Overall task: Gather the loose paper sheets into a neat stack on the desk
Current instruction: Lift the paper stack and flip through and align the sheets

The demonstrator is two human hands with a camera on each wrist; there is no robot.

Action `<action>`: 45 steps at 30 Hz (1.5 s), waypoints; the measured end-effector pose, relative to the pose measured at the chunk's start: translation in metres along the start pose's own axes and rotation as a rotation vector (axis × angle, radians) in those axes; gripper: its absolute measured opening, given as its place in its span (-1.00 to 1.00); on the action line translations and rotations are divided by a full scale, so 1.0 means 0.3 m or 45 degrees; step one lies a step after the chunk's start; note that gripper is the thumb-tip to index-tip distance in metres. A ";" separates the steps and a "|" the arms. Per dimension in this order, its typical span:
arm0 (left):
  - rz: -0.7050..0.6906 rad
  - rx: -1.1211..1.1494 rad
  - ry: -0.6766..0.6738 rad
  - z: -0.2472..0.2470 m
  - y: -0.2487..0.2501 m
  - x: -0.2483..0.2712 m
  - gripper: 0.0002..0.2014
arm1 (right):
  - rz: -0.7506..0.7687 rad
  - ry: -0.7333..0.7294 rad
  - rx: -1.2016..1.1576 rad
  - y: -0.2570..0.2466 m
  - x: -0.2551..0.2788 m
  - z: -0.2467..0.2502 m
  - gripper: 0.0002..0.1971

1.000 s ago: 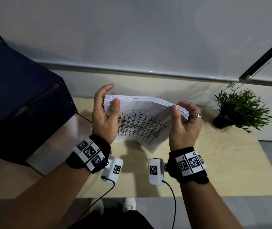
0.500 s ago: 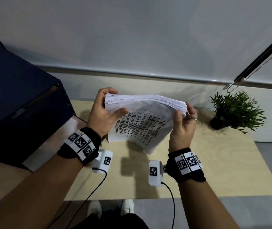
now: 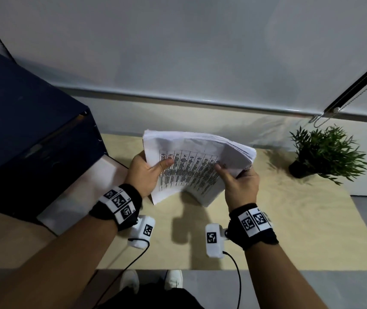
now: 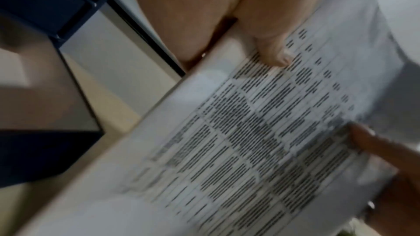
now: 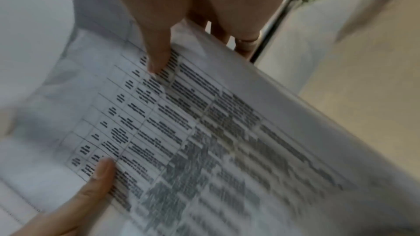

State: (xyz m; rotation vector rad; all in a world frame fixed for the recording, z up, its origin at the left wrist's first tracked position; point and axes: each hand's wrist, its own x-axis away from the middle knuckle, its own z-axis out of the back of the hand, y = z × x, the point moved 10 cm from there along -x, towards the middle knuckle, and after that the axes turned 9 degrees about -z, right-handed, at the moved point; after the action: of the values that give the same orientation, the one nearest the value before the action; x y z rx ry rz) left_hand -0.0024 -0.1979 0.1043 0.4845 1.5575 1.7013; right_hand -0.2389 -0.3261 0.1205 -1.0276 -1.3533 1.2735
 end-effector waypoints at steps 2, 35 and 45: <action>0.032 -0.106 0.040 0.014 0.021 -0.029 -0.78 | 0.114 0.042 0.110 -0.085 -0.018 0.004 -0.62; 0.202 -0.263 0.102 0.089 -0.253 0.049 -0.77 | -0.106 0.075 0.477 0.177 -0.093 0.188 -0.95; 0.361 -0.299 0.126 0.017 -0.354 0.144 -0.73 | -0.157 0.138 0.561 0.307 -0.048 0.249 -0.79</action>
State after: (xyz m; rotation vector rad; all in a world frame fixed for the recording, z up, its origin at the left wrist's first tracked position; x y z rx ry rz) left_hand 0.0034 -0.1664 -0.0060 0.5251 1.3821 2.1231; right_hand -0.3139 -0.3445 0.0291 -0.6844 -0.9777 1.3254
